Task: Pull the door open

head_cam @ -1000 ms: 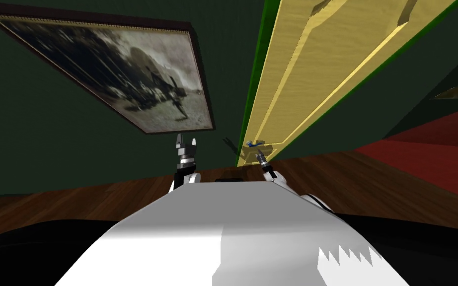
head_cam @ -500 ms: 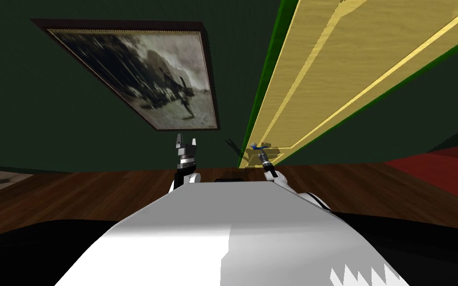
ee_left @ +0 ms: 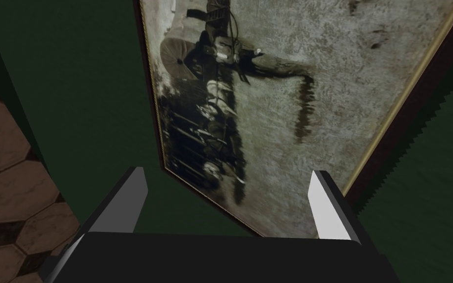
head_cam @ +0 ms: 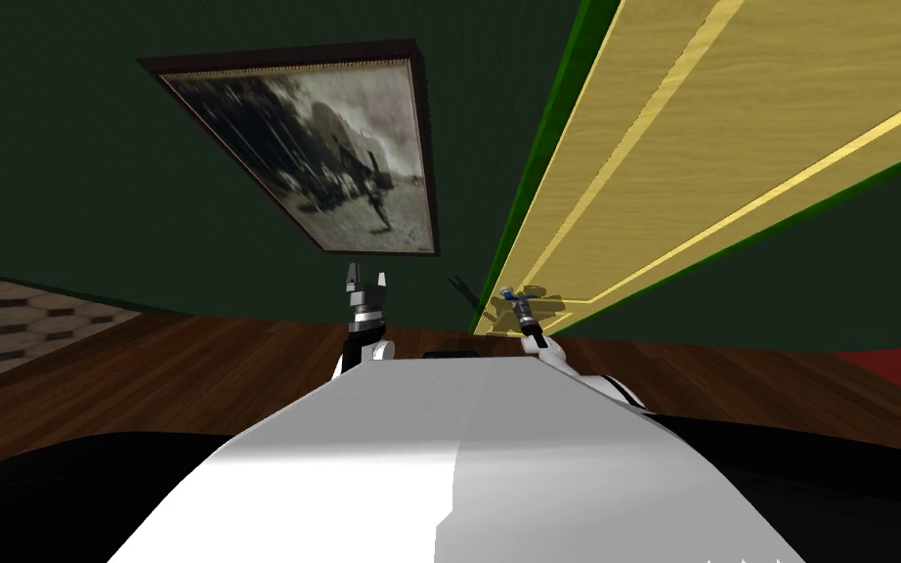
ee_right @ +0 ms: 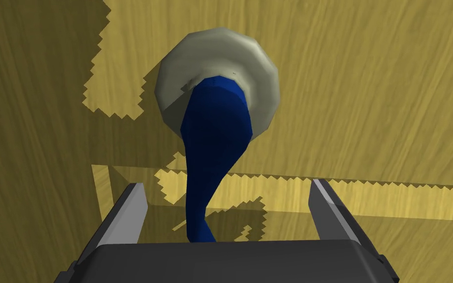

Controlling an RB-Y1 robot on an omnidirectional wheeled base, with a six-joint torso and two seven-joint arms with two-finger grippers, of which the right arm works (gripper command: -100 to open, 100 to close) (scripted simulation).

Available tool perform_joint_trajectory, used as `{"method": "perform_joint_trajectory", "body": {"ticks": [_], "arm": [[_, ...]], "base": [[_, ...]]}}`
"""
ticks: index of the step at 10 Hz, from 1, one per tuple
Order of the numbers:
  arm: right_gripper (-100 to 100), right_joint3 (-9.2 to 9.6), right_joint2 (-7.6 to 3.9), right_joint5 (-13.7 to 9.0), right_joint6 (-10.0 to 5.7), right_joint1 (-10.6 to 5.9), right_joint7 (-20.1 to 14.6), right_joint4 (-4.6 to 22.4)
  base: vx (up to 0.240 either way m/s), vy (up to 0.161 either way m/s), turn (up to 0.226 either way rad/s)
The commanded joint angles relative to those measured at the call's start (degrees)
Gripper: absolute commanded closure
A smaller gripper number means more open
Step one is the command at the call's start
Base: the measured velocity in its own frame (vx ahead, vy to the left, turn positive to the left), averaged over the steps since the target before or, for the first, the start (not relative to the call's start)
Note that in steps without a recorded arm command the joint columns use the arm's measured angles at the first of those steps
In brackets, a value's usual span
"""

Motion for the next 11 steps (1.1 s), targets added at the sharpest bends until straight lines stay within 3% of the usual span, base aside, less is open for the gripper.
{"method": "perform_joint_trajectory", "body": {"ticks": [1, 3, 4, 5, 10, 11], "arm": [[-100, -1.09, 0.27, 0.01, -0.46, -0.74, 0.27, 1.68], [-100, -3.02, 0.68, -0.01, -0.53, -1.65, 0.74, 3.58], [-100, -2.37, 0.58, -0.01, -0.42, -1.25, 0.58, 2.72], [100, -2.37, 0.58, -0.01, -0.42, -1.25, 0.58, 2.72], [100, -2.37, 0.58, -0.01, -0.42, -1.25, 0.58, 2.72], [100, -1.55, 0.06, 0.38, -0.88, -0.74, -0.43, 2.67]], "base": [[0.018, -0.020, 0.111], [0.020, -0.027, 0.204], [0.013, -0.018, 0.058], [-0.002, 0.002, -0.054], [-0.002, 0.002, -0.004], [-0.116, -0.027, 0.083]]}}
